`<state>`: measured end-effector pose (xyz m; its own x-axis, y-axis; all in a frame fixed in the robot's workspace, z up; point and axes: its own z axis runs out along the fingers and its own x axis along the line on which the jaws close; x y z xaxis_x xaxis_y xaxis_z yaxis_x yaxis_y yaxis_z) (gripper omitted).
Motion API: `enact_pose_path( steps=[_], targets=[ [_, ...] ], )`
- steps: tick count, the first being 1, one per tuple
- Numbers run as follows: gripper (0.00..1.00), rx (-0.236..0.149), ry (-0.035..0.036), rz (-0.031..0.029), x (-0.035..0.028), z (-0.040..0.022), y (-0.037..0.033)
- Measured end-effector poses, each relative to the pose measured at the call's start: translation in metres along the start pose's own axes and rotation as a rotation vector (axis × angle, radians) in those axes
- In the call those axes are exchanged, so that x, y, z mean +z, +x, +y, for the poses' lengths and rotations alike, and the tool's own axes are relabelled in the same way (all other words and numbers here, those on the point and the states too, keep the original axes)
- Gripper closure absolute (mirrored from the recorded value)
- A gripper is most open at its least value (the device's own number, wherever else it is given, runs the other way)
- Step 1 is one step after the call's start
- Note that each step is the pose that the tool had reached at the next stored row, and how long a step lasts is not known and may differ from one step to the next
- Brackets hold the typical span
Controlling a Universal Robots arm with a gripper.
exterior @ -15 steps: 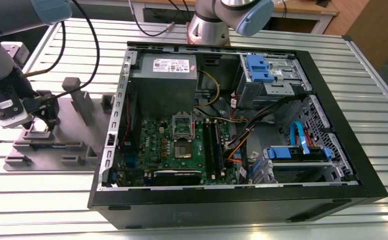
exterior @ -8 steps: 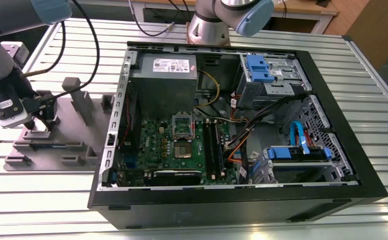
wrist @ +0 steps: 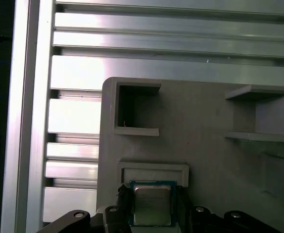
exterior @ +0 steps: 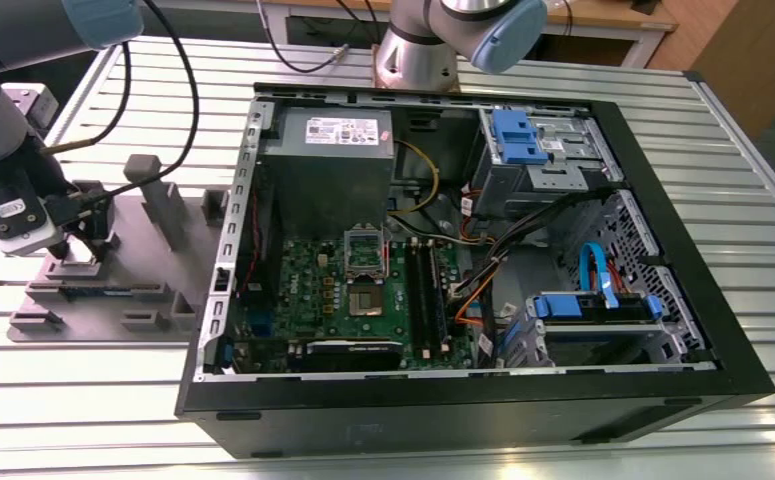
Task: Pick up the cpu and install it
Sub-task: 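Pick up the cpu and move it towards the insertion slot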
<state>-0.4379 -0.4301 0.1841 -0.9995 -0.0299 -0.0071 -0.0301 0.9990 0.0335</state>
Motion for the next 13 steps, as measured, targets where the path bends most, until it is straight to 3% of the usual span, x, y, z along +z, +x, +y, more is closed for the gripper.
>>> enact_pose_path(
  steps=[7,13],
  targets=[
    [0.53,0.000,0.0001,0.0001,-0.0074,0.0003,-0.0001],
    [0.53,0.000,-0.0001,0.0000,-0.0078,0.0003,-0.0001]
  ],
)
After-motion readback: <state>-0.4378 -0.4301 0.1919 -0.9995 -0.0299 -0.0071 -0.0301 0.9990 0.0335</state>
